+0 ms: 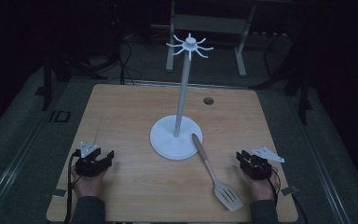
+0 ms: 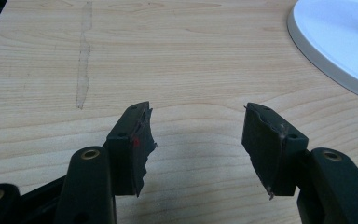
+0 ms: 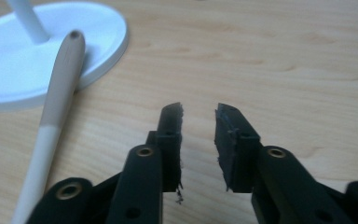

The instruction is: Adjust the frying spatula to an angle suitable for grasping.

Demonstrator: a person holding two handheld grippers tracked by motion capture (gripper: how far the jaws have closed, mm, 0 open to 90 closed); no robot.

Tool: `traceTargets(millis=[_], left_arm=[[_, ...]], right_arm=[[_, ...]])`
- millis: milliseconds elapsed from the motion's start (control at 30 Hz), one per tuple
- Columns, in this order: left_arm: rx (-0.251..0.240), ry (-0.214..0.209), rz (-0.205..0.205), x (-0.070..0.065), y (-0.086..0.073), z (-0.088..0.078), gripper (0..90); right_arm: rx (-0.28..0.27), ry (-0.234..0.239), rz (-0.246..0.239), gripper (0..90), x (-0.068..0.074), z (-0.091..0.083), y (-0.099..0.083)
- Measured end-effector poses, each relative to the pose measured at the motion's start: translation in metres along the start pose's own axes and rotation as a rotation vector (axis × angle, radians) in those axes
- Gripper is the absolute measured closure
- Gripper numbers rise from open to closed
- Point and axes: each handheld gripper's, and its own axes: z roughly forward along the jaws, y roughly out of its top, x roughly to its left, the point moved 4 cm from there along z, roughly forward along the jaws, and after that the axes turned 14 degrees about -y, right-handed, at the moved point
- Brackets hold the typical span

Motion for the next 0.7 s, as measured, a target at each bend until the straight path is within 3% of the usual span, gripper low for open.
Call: traceTargets(millis=[100, 200, 433, 600, 700], left_arm=[[0.004, 0.002, 0.002, 0.000, 0.000, 0.000, 42.5], [0.004, 0.002, 0.002, 0.000, 0.000, 0.000, 42.4], [-0.004, 0.006, -0.001, 0.000, 0.000, -0.003, 42.4], [-0.005, 0.005, -0.003, 0.000, -0.001, -0.003, 42.4], [0.001, 0.005, -0.002, 0.000, -0.001, -0.003, 42.5]], right_arm=[[-0.029, -0.003, -0.021, 69.5, 0.002, -0.007, 0.005], [-0.022, -0.013, -0.024, 70.6, 0.002, -0.009, 0.006], [-0.023, 0.017, -0.036, 70.4, 0.012, -0.016, 0.013], [-0.013, 0.050, -0.062, 72.6, 0.020, -0.021, 0.019], [-0.003, 0.093, -0.093, 74.2, 0.029, -0.025, 0.027]])
